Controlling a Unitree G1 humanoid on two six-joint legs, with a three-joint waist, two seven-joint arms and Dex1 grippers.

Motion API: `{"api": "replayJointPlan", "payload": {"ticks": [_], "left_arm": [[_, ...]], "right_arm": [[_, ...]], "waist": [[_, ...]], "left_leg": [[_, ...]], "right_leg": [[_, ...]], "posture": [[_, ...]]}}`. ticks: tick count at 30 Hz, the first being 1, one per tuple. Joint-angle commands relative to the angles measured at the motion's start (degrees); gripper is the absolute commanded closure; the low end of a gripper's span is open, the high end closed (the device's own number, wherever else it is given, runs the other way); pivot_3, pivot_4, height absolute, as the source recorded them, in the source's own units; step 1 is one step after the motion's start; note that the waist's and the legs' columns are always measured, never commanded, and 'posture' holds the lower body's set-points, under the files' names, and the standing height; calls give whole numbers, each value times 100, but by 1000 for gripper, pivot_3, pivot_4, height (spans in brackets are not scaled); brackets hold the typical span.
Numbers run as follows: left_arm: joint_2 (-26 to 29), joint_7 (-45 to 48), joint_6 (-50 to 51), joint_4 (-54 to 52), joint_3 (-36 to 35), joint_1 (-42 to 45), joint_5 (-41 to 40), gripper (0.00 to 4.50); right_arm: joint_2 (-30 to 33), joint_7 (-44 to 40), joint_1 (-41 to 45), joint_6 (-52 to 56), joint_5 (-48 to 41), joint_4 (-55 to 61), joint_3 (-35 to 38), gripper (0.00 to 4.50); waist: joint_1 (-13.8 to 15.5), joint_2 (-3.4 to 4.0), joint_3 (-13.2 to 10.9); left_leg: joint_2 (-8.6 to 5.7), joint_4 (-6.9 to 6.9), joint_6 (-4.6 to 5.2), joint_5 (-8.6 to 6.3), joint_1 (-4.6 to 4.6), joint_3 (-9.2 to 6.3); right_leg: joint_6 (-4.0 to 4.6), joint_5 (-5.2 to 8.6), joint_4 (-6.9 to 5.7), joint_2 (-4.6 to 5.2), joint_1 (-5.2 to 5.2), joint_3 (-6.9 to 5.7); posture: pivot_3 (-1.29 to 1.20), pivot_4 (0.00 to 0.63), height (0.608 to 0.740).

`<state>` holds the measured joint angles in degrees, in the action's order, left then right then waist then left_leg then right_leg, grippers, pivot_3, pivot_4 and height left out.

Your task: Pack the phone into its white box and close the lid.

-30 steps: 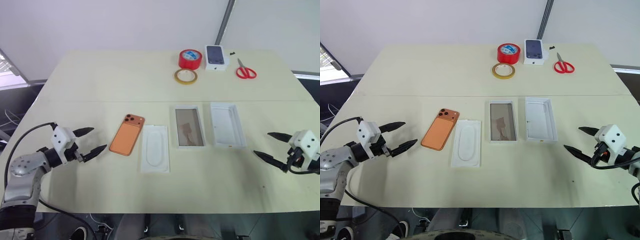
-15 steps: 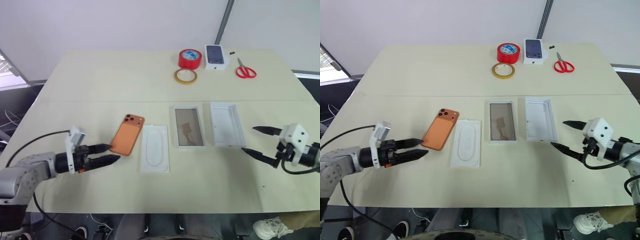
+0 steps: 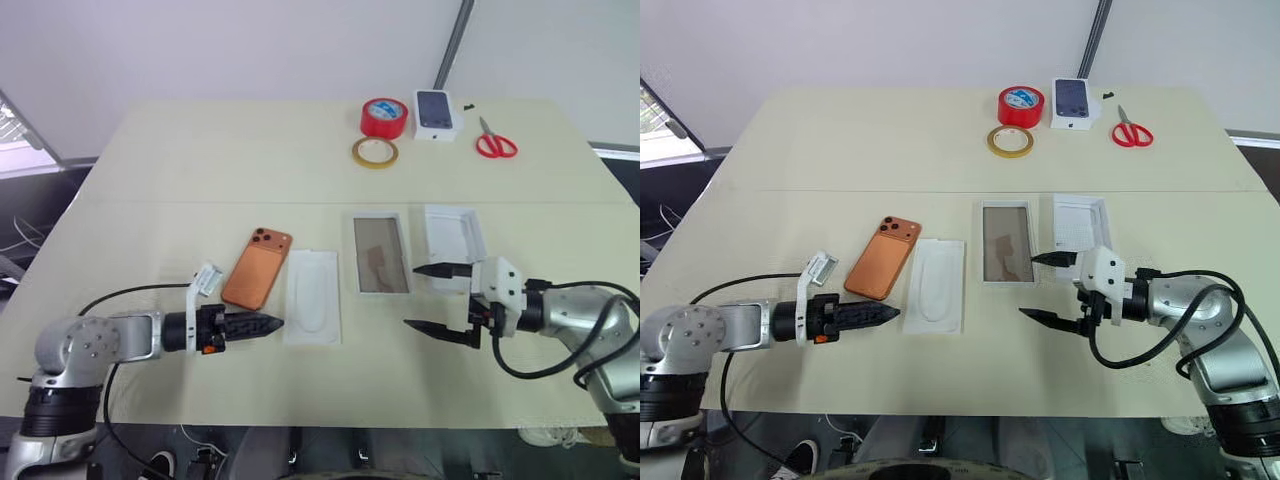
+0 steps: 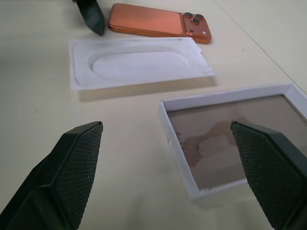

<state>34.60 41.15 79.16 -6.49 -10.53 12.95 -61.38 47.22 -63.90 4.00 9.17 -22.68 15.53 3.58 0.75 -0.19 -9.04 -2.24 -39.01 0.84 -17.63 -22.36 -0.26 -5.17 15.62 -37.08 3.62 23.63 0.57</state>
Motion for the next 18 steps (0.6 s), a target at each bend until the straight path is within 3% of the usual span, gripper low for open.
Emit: {"api": "replayJointPlan", "payload": {"ticks": [1, 13, 18], "left_arm": [[-237, -259, 124, 68, -9, 108, -43, 0], [-568, -431, -318, -25, 717, 0, 605, 0], [-666, -542, -311, 24, 807, 40, 757, 2343]], "right_arm": [[-35, 50, 103, -73, 50, 15, 12, 30], [-170, 128, 239, -75, 158, -15, -82, 30], [-224, 198, 314, -119, 221, -65, -117, 0]], "waist": [[-3, 0, 0], [4, 31, 21], [-3, 31, 21]], "left_leg": [[0, 0, 0, 0, 0, 0], [-2, 0, 1, -1, 7, -1], [-2, 1, 3, -2, 7, 0]], "right_leg": [[0, 0, 1, 0, 0, 0], [1, 0, 7, 2, -13, 0], [0, 0, 10, 2, -13, 0]], "posture": [[0, 150, 740], [0, 150, 740], [0, 150, 740]]}}
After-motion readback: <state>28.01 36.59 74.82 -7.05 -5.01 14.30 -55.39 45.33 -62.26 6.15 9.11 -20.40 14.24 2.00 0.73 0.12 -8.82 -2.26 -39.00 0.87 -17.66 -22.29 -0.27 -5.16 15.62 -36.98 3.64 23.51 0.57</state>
